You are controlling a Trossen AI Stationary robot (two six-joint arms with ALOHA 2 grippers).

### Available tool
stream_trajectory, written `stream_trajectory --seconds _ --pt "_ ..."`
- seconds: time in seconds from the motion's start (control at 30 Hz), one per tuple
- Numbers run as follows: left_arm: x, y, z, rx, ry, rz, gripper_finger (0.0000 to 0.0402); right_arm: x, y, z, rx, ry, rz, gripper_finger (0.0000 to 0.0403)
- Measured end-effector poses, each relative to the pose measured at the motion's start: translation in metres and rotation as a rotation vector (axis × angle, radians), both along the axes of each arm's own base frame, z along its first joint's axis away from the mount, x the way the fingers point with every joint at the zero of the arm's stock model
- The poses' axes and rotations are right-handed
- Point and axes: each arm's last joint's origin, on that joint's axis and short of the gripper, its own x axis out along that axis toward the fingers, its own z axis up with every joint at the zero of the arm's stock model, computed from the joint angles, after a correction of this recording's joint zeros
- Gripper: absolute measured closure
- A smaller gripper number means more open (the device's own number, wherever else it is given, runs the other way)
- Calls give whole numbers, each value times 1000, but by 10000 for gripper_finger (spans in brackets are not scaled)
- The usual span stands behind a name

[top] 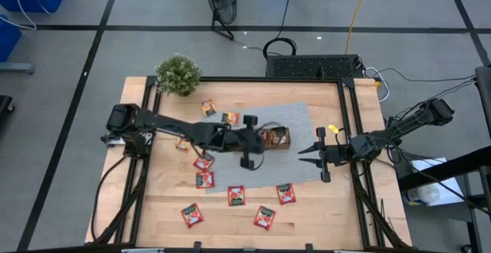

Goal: Pick & Place Tea
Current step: Put the red tea bag into the middle section of the wooden organizer

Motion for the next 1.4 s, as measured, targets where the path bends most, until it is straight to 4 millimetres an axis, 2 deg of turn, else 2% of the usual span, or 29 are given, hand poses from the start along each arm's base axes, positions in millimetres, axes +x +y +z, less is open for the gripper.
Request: stream_trajectory --seconds 0.13,0.3,0.4,0.67,1.1,1.4 --pt "12 21 -4 -81 36 12 398 0 0 0 -3 3 0 328" --pt "24 49 -40 -166 153 64 399 0 0 0 -12 0 0 328" --pt "30 59 -53 -251 161 57 400 0 0 -1 -35 6 1 328" --pt "32 66 -71 -350 218 75 400 0 0 0 -41 3 1 328" --pt "33 72 -102 -411 321 108 401 0 0 0 -37 -2 1 328" --pt "33 84 -111 -481 330 145 401 0 0 0 -37 -2 1 328"
